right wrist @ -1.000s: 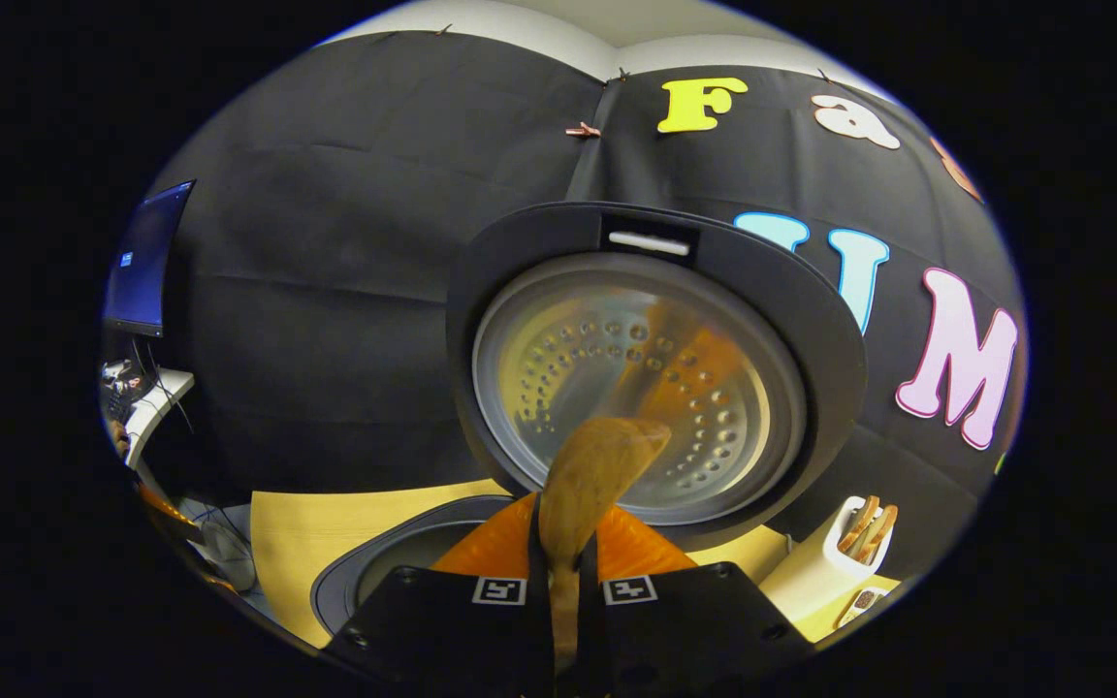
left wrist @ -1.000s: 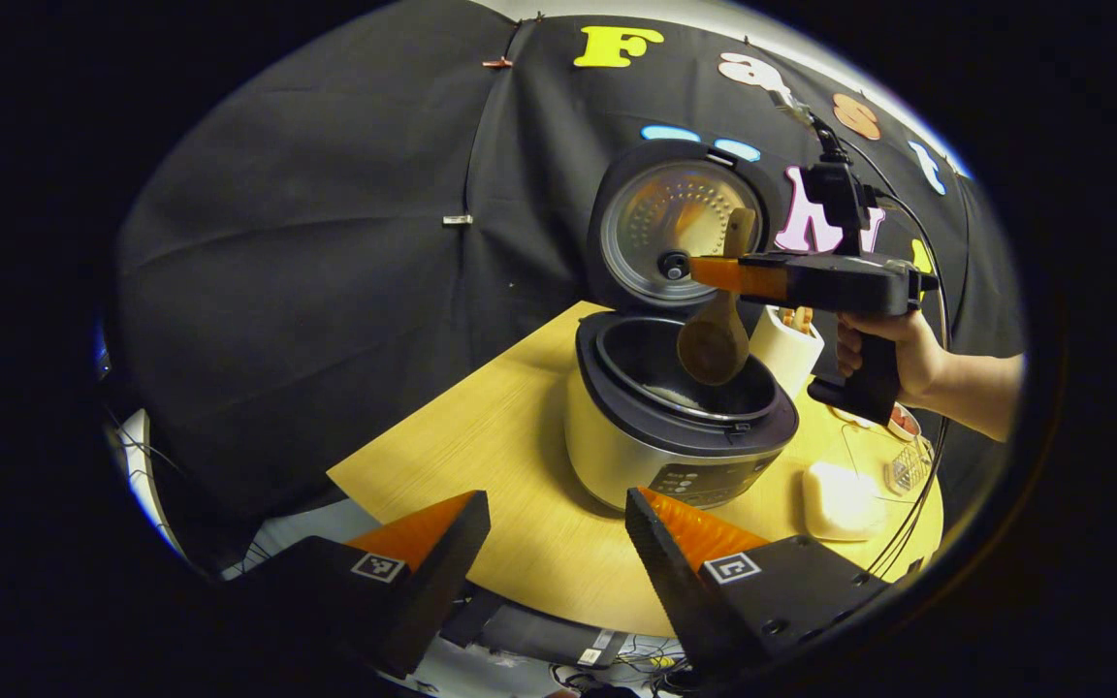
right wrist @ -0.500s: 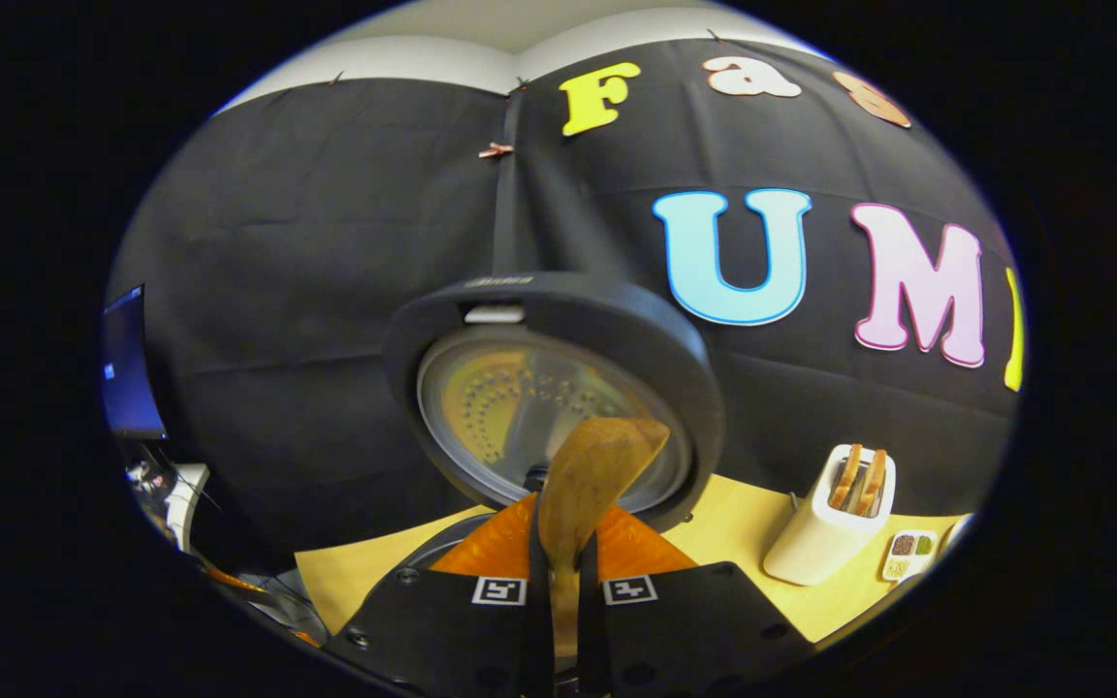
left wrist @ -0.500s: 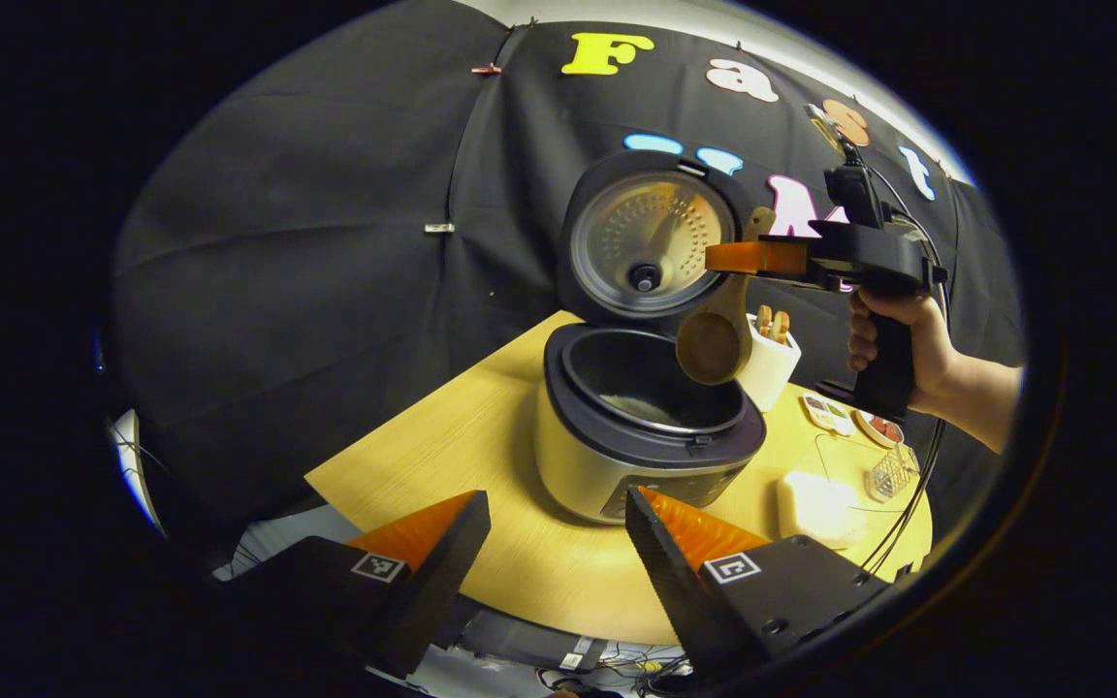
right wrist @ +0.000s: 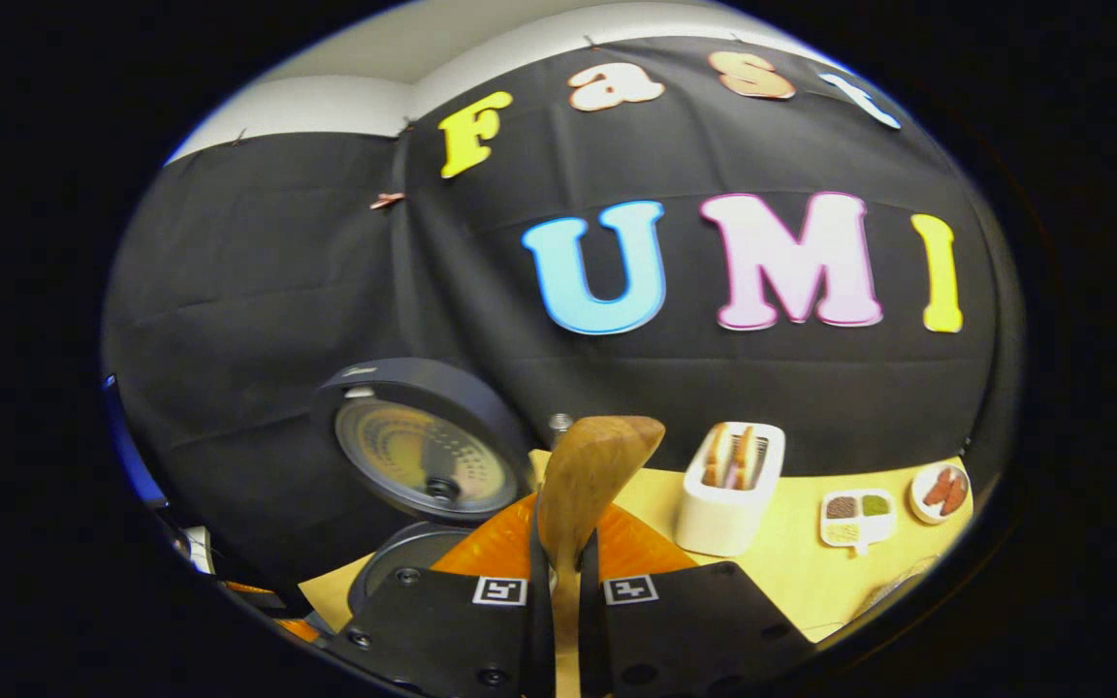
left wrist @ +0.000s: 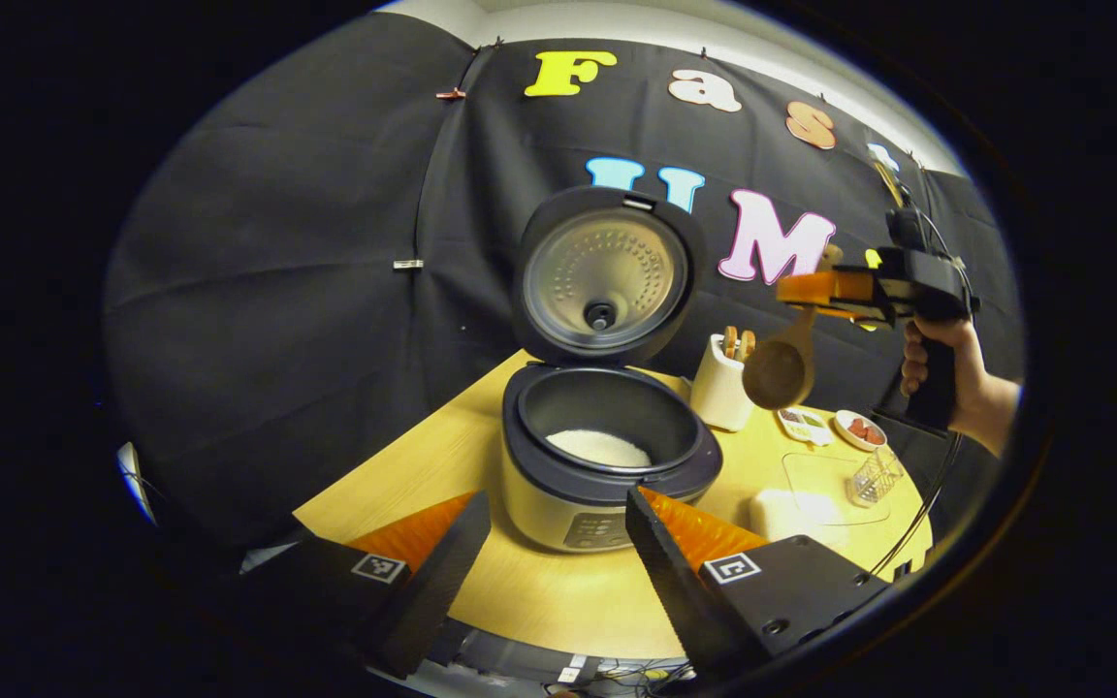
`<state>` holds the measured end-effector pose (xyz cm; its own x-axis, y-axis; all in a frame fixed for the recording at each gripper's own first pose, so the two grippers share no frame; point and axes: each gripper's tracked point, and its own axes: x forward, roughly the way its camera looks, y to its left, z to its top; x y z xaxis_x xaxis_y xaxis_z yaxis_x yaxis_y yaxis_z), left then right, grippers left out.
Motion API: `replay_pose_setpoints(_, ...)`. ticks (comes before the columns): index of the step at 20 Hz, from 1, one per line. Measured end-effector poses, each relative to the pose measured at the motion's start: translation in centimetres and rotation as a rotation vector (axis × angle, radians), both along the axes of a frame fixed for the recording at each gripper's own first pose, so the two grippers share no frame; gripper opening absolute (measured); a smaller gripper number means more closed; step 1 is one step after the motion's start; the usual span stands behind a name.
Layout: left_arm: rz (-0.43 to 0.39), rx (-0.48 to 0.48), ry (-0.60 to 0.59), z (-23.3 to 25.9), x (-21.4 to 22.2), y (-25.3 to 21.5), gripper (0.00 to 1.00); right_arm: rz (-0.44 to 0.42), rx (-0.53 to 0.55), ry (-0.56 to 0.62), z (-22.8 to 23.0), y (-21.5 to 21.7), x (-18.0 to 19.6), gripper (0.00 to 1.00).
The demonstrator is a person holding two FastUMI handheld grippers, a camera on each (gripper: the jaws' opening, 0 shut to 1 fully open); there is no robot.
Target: Close the left gripper, press the button to open the rice cooker; take a wooden spoon from the chopstick holder with the right hand, scoop a spoonful of rice and pour it into the rice cooker, then put the wooden spoon back into the chopstick holder.
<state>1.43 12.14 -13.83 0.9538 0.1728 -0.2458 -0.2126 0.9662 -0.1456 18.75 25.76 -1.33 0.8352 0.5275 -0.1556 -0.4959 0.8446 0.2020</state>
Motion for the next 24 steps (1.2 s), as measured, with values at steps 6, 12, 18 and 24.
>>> replay_pose_setpoints(6,-0.049,0.018,-0.04,2.2,2.0,-3.4,0.96,-0.26,0.089,0.064,1.3,-14.7,2.5,0.14)
replay_pose_setpoints(12,-0.052,0.024,-0.027,3.8,4.5,-7.5,0.96,-0.492,0.187,0.126,-1.0,-28.0,4.8,0.14)
replay_pose_setpoints(18,-0.016,0.028,-0.036,5.7,7.0,-10.9,0.96,-0.662,0.238,0.246,-7.4,-38.1,7.0,0.14)
replay_pose_setpoints(24,0.011,0.044,-0.005,6.1,7.5,-13.3,0.96,-0.733,0.214,0.314,-13.0,-42.9,7.8,0.14)
